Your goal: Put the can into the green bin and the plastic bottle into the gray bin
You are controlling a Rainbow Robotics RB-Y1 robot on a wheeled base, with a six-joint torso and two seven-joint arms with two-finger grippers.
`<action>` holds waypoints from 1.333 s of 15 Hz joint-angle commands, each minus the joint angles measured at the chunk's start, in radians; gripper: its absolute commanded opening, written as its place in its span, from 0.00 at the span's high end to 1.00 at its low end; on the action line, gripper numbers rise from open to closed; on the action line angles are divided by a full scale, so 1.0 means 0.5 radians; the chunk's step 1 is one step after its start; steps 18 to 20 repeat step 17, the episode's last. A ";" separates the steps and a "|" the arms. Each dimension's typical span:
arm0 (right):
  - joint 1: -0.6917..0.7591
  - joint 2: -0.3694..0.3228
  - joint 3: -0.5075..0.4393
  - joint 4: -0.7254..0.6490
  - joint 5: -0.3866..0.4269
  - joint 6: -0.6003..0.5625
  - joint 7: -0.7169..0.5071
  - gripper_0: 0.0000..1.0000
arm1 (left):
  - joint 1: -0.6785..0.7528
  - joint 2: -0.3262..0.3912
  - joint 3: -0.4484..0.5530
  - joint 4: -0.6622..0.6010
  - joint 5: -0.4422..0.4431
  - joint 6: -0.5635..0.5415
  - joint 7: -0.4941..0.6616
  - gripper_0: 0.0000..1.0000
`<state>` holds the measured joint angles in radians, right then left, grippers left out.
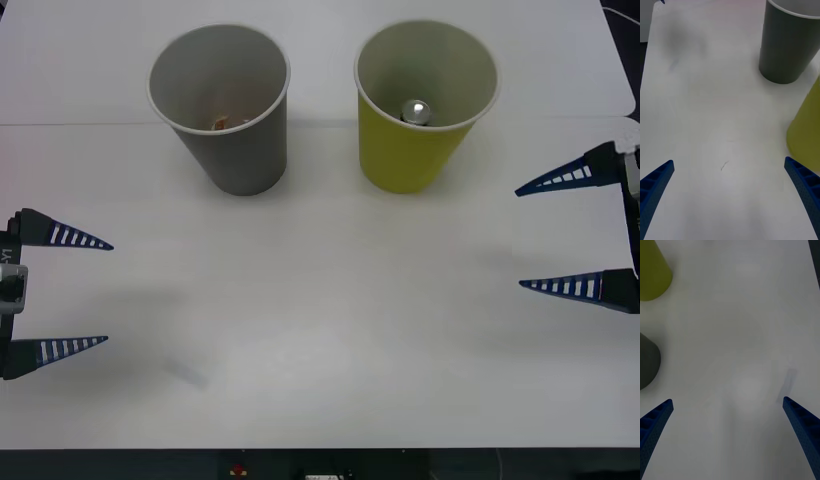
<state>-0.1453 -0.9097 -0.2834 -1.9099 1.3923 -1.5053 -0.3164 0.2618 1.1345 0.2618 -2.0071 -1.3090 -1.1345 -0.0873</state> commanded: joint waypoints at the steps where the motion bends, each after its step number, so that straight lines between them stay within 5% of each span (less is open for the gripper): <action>1: 0.085 0.000 -0.004 0.000 -0.011 0.001 0.130 0.00 | 0.000 0.000 0.000 0.000 0.000 0.000 0.000 0.00; 20: 0.168 0.015 -0.001 0.022 -0.002 0.001 0.231 0.00 | 0.000 0.000 0.000 0.000 0.000 0.000 0.000 0.00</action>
